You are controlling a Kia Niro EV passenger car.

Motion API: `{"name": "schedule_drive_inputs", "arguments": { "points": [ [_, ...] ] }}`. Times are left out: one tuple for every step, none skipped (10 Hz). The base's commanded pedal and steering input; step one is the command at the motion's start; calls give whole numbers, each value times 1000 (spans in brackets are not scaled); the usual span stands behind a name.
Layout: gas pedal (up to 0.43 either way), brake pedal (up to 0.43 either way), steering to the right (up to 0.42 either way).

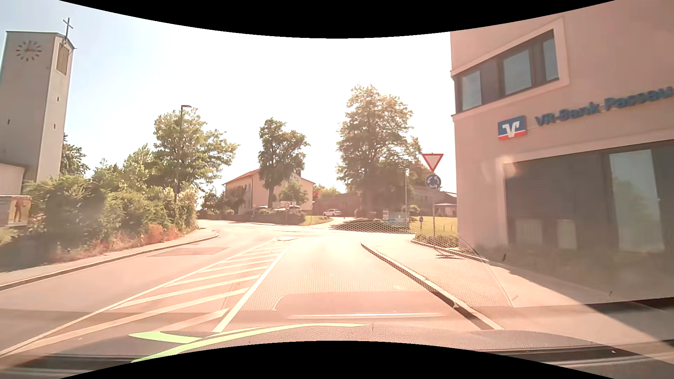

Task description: Follow the waypoints while adhering to traffic rules and regulations

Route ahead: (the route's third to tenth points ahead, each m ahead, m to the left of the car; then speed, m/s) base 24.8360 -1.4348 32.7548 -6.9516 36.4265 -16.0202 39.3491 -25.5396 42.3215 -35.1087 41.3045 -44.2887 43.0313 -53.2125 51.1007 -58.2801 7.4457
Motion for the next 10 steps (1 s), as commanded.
{"name": "schedule_drive_inputs", "arguments": {
  "points": [
    [0, 67, -55],
    [0, 79, -54],
    [0, 98, -51],
    [0, 110, -46],
    [0, 110, -39],
    [0, 116, -32],
    [0, 116, -26],
    [0, 116, -23],
    [0, 116, -16],
    [0, 116, -9]
  ]
}}
